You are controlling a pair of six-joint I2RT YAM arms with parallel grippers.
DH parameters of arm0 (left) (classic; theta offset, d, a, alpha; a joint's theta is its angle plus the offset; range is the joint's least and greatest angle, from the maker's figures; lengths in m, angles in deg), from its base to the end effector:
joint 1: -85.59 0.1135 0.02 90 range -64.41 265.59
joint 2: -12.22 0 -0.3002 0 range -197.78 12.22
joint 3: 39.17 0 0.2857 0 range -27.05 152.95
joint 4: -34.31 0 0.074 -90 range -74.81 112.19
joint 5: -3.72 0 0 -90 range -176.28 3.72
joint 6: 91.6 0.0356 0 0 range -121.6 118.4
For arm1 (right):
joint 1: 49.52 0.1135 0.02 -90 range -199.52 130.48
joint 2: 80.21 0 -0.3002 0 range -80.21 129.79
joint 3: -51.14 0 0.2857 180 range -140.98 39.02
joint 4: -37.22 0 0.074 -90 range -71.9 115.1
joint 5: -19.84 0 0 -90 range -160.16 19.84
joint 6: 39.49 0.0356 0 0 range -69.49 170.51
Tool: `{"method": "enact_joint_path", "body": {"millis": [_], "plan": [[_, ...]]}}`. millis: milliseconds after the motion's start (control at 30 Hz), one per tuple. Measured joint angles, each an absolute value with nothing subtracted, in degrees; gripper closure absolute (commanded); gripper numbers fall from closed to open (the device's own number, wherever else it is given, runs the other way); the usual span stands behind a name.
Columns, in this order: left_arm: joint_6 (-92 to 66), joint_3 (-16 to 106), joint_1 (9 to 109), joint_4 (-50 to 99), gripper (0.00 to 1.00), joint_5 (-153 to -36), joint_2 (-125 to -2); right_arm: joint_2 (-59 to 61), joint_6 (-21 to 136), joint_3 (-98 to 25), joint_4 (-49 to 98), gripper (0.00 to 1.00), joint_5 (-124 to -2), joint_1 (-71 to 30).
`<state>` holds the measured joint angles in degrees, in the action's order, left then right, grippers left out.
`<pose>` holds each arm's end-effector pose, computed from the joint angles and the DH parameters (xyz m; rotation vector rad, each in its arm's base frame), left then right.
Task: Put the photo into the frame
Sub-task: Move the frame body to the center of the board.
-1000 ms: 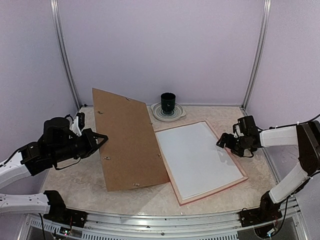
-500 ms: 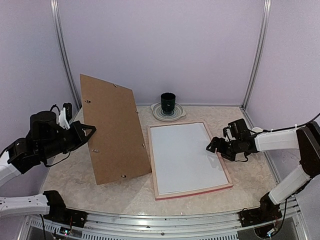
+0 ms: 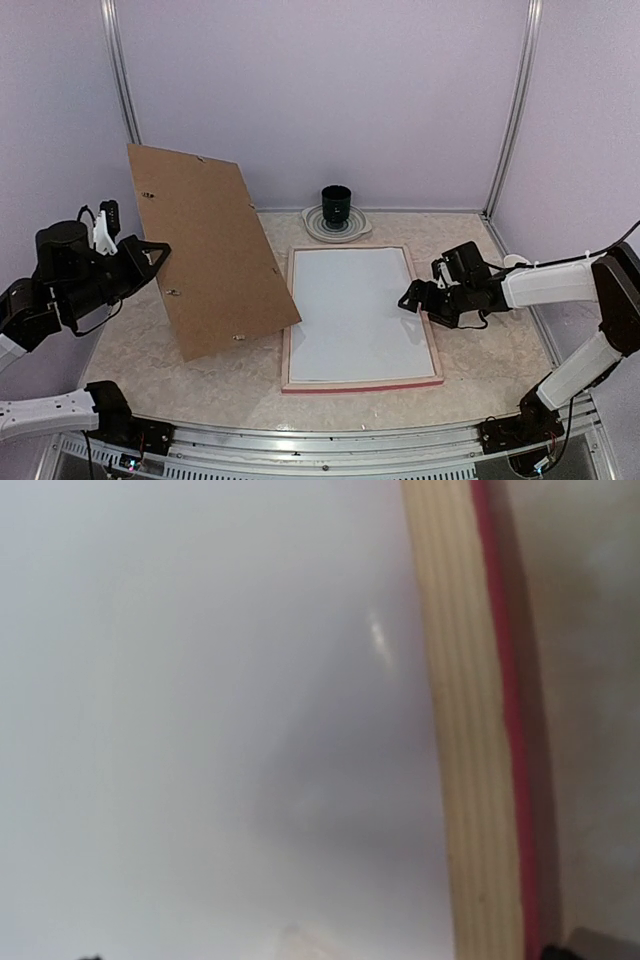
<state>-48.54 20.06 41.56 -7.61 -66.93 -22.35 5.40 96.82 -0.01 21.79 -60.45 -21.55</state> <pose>0.1054 -0.0855 0.3711 -0.2889 1.9076 -0.7765 0.2647 0.1474 0.1677 0.3325 2.5625 0.7441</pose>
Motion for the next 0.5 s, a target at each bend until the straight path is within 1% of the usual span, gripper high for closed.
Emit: {"method": "enact_joint_path", "body": {"millis": [200,400,500], "plan": [[-49.17,22.73,41.43,-5.34,1.0,-67.85,-20.93,6.47,97.19,-0.23,21.96,0.06,-60.14,-19.48],[-48.82,22.8,41.43,-3.13,1.0,-69.09,-20.36,6.44,97.32,-0.6,21.39,0.05,-60.38,-19.17],[-48.76,22.27,41.43,-0.9,1.0,-70.95,-21.32,5.07,97.17,-1.71,18.79,0.04,-61.19,-18.58]]}}
